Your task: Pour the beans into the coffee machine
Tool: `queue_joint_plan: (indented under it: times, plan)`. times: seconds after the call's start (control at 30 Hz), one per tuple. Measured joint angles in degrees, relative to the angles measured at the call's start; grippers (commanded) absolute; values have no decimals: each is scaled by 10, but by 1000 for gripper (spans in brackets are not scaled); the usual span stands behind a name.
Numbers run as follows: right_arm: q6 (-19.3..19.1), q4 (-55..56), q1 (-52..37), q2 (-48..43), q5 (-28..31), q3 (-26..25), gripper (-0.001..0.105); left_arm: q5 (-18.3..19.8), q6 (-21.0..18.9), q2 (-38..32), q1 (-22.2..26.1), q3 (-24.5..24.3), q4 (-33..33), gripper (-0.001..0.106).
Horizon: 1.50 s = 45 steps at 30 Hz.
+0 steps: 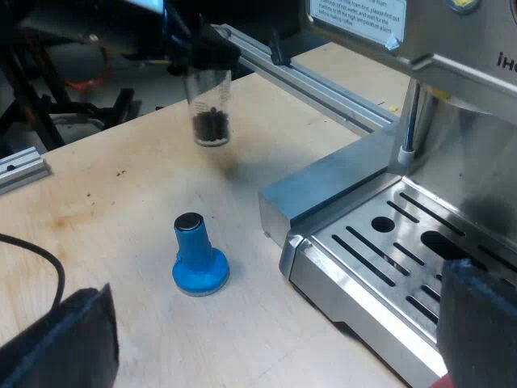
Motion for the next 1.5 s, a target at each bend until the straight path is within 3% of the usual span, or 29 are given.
queue_joint_plan:
  times: [0.3,0.33,0.53,0.77,0.93,1.03,1.27,1.33,1.5]
  plan:
    - [-2,-2,0,0,0,0,81,4,-3,-65,-3,-79,126,5]
    - [-2,-47,0,0,1,0,81,4,-3,-72,-6,-87,136,4]
    - [-2,-76,0,0,86,-14,81,6,-2,-120,-58,-155,219,1]
    - [-2,-38,0,0,111,-76,81,3,-1,-141,-77,-205,266,1]
    - [-21,-34,0,0,137,-116,81,2,4,-146,-104,-268,314,1]
    - [-22,-34,-2,0,141,-126,81,2,12,-147,-126,-299,321,1]
    - [-26,-37,-2,-1,220,-131,81,-24,30,-147,-175,-345,326,1]
    - [-37,-45,-2,-1,245,-131,81,-24,30,-147,-187,-353,326,1]
    - [-120,-143,-2,0,274,-131,81,-24,30,-147,-210,-354,328,1]
